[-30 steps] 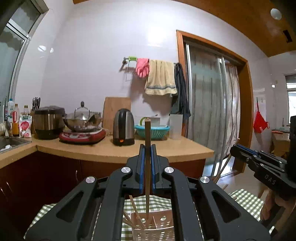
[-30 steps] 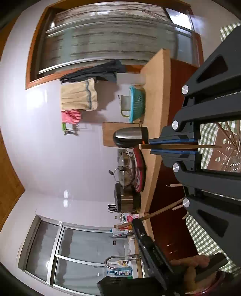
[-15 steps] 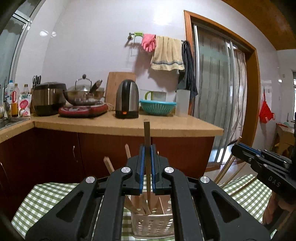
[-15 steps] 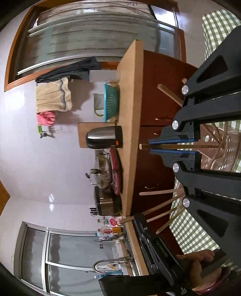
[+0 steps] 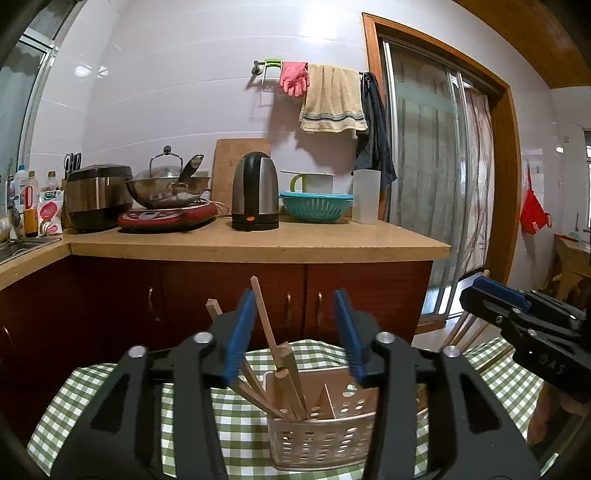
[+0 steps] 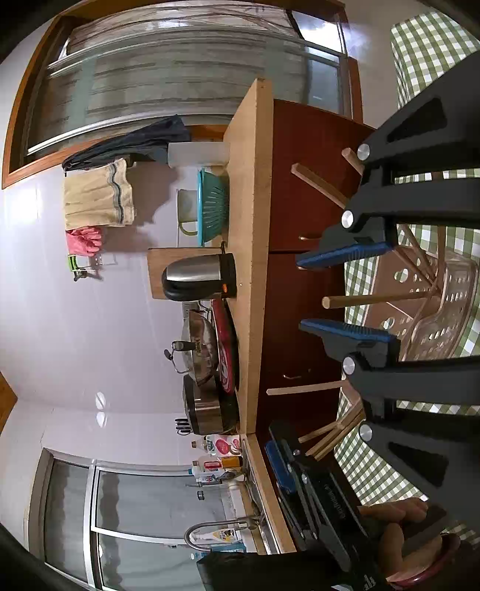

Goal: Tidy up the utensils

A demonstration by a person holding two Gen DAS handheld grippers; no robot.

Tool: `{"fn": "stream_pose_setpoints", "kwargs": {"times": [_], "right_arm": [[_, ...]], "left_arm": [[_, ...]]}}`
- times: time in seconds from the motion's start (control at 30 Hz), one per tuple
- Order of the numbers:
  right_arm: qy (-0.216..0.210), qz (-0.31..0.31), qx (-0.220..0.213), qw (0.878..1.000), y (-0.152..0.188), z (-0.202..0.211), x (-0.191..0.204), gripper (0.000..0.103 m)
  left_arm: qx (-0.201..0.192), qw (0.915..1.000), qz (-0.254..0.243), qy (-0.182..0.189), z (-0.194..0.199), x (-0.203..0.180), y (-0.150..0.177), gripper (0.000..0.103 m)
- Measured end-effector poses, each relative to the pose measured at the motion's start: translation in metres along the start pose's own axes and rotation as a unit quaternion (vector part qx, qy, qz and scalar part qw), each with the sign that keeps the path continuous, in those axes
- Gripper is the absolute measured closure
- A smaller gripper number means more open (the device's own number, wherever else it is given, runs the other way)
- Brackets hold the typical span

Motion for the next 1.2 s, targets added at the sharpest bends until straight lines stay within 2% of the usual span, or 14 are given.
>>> {"fn": "stream_pose_setpoints", "kwargs": {"times": [0.07,0.27,0.53,0.73,1.2], "right_arm": [[0.002,-0.001,-0.005,1.000,-0.001,0.002,0.000,0.064],[0.011,-0.007,-0.018,1.000,-0.005,0.010,-0.005,0.051],[0.028,-0.009,-0.052,0.998,-0.013,0.026,-0.007,0.029],[0.039,-0.013,-0.058,0.997,-0.015,0.033,-0.009,0.024],[0.065,-0.019,-0.036,0.997,0.004,0.066,-0.002,0.023]], "left_arm": [[0.000,1.0000,0.003,-0.001,0.000,0.001,-0.001,0.052],[-0.006,0.9999,0.006,-0.013,0.005,0.005,-0.006,0.032],[-0.036,0.9986,-0.013,-0.037,0.018,0.002,-0.018,0.012],[-0.048,0.9959,-0.032,-0.069,0.026,-0.003,-0.025,0.007],[-0.040,0.9944,-0.034,-0.091,0.076,-0.007,-0.012,0.006]]}}
Point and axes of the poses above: each gripper's, at about its wrist camera, not at the fingertips, and z roughly against the way its jaws point, x to its left, y to its underside, the point moved 1 cm from there along -z, roughly the way its jaws point, and after that the axes turned 3 degrees about -z, right-handed, at the moved point
